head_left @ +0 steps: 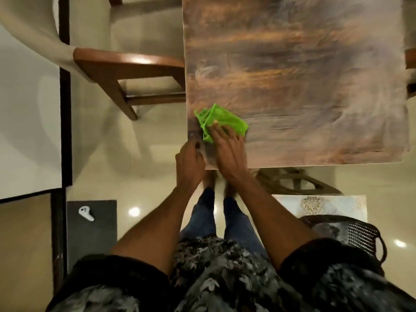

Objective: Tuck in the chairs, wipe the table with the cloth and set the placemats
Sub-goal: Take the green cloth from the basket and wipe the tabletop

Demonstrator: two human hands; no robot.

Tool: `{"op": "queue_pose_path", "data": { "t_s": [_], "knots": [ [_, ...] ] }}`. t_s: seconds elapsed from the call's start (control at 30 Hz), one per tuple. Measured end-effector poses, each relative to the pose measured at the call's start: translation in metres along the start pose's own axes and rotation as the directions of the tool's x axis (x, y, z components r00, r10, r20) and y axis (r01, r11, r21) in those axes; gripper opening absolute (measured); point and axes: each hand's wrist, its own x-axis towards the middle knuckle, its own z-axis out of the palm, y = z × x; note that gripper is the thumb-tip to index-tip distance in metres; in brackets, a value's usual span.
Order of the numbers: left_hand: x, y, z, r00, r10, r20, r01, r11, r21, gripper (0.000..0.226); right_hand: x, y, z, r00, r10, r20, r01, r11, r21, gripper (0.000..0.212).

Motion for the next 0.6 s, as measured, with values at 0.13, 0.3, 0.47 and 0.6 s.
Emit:
{"op": "queue_pose_path", "data": {
  "t_s": [0.13,0.3,0.47,0.6],
  "knots": [
    [0.019,-0.019,-0.014,0.989,0.134,0.068,-0.142,0.981,0.129,0.068,-0.026,-0.003,0.047,0.986,-0.004,0.168,-0.001,1.0,0.027,0.065],
    [0.019,-0.024,-0.011,0.996,0.09,0.002,-0.09,0.995,0.033,0.081,-0.019,-0.007,0.047,0.986,0.145,-0.086,-0.135,0.985,0.106,0.058],
    [0.022,-0.05,0.024,0.994,0.01,-0.112,-0.029,0.986,-0.167,0.059,0.029,-0.008,0.07,0.934,0.33,-0.138,-0.322,0.944,0.077,0.068],
    [0.015,-0.073,0.036,0.975,0.136,-0.177,-0.175,0.957,-0.23,0.063,0.064,-0.026,0.083,0.923,0.334,-0.193,-0.337,0.941,0.02,0.07]
  ]
}}
